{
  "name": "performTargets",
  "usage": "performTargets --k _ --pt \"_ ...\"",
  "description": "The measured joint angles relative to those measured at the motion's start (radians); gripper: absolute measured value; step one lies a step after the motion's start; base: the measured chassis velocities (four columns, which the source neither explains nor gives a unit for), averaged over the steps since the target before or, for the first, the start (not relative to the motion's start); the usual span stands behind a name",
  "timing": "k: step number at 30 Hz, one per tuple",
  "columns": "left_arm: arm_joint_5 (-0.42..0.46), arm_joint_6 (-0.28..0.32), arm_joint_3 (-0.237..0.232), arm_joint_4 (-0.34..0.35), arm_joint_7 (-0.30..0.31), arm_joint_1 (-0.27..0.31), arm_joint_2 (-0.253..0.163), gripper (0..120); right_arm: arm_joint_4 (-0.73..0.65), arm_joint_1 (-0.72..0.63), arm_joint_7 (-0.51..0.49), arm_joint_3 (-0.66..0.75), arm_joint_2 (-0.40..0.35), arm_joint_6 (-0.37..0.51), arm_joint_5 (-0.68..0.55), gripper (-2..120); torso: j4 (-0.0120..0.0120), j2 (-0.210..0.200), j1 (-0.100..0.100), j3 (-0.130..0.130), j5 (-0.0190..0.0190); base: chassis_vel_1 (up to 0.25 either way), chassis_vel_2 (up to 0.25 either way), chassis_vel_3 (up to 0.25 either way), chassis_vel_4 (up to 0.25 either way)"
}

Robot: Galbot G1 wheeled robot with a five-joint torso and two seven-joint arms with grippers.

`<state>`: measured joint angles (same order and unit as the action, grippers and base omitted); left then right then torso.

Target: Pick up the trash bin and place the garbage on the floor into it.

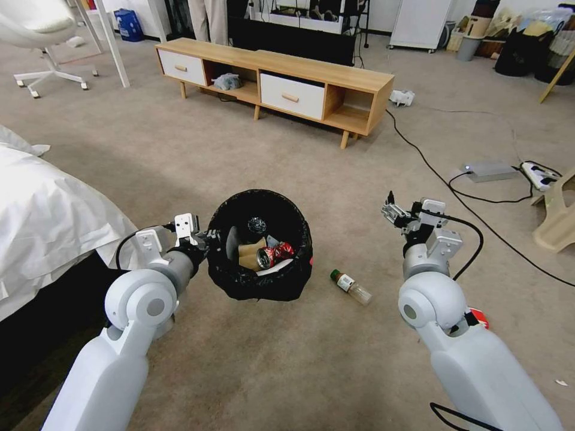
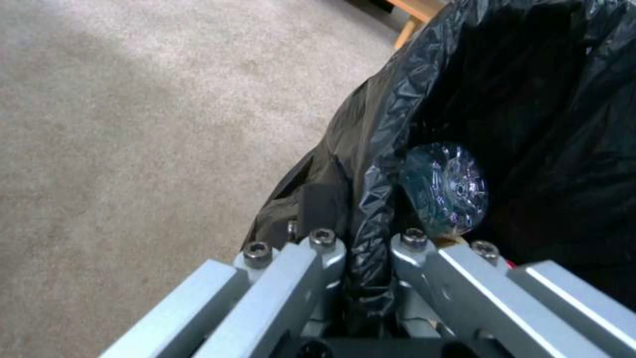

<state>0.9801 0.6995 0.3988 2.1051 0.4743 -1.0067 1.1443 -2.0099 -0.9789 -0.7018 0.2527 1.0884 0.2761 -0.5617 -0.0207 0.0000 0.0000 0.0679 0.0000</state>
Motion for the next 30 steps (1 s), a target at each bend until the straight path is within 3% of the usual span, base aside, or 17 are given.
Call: performTargets --k 16,23,30 --pt "-0.001 0.007 0.002 0.005 0.002 -0.001 -0.002 0 0.007 0.001 -0.008 0.008 0.004 0.001 0.022 100 0.0002 0.000 0.000 0.000 0.0000 -0.005 -0.004 -0.007 -0.005" --pt "0.001 0.004 0.002 0.008 0.003 -0.001 -0.001 0 -0.001 -0.003 -0.001 0.014 0.002 0.003 0.026 100 -0.0008 0.000 0.000 0.000 0.0000 -0.063 -0.068 -0.064 -0.063" --pt "0.002 0.002 0.002 0.011 0.005 -0.003 0.000 0 -0.008 -0.009 0.013 0.019 0.000 0.002 0.032 100 0.0004 0.000 0.000 0.000 0.0000 0.000 0.000 0.000 0.000"
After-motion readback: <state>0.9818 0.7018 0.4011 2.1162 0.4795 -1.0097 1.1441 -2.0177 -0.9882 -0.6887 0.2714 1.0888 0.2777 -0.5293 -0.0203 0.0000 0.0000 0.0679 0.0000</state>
